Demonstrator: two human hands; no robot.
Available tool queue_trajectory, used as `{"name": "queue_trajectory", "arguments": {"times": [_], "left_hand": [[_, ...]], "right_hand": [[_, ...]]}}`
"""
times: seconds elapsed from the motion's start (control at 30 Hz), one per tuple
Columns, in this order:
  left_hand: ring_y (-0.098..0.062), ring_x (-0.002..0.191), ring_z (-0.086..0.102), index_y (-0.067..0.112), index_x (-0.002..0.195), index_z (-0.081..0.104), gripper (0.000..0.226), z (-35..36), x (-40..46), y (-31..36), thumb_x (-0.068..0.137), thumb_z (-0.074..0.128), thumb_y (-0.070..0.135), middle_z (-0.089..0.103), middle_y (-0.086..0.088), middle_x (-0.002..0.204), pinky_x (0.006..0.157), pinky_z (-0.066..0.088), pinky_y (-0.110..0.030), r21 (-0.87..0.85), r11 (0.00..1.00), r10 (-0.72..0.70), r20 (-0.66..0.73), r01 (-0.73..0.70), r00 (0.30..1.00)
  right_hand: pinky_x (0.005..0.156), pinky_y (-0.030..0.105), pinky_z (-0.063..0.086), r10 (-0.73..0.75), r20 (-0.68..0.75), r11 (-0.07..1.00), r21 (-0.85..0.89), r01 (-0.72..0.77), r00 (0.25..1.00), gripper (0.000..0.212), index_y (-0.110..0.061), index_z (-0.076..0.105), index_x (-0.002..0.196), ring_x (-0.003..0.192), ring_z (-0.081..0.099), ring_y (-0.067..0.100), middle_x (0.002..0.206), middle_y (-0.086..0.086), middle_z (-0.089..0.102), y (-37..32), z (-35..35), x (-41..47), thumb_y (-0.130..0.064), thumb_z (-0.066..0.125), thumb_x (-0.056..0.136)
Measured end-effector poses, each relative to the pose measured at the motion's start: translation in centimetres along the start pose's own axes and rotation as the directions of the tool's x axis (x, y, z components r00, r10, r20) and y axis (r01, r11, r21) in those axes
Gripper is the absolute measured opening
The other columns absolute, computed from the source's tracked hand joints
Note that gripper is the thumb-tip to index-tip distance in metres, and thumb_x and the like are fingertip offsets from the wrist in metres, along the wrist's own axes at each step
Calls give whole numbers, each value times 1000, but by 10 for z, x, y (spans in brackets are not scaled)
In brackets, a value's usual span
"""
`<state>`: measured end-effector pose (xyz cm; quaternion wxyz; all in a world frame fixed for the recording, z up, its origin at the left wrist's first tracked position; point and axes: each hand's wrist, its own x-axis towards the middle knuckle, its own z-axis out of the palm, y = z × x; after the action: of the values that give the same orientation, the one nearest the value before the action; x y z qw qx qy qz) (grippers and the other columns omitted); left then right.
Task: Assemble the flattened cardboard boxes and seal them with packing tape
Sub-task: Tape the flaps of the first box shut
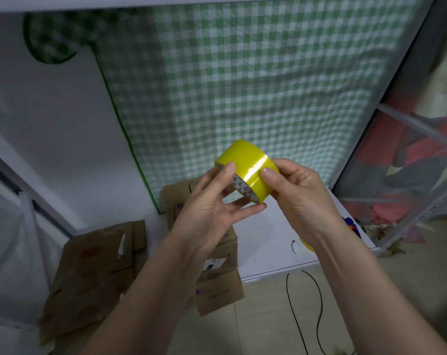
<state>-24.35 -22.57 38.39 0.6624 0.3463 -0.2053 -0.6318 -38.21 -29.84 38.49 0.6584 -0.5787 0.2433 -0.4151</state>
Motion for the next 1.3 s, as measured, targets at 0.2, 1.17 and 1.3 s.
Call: {"name": "queue_trajectory", "arguments": {"times": [0.2,1.17,1.3], "left_hand": [[-43,99,67,15,140,46,79,4,1,-3,70,77,38,48,-24,133,70,58,-49,-202,969,-142,24,144,990],[-30,115,61,2,123,53,55,9,5,5,72,67,16,55,-18,131,87,57,-42,321,935,-171,38,150,985],[-31,116,61,4,125,54,50,1,6,10,78,62,17,56,-16,131,92,54,-44,338,932,-156,42,133,987]], "right_hand": [[89,34,52,-9,50,1000,12,8,999,26,-16,76,90,93,66,22,97,9,72,-1,-11,-2,-25,74,66],[90,38,50,82,-40,984,-158,-87,996,46,-19,66,103,103,61,18,111,1,64,7,-20,-10,-59,56,84],[92,35,52,206,139,976,-95,-194,969,61,-19,58,117,108,63,24,113,4,65,6,-27,-12,-45,78,65]]}}
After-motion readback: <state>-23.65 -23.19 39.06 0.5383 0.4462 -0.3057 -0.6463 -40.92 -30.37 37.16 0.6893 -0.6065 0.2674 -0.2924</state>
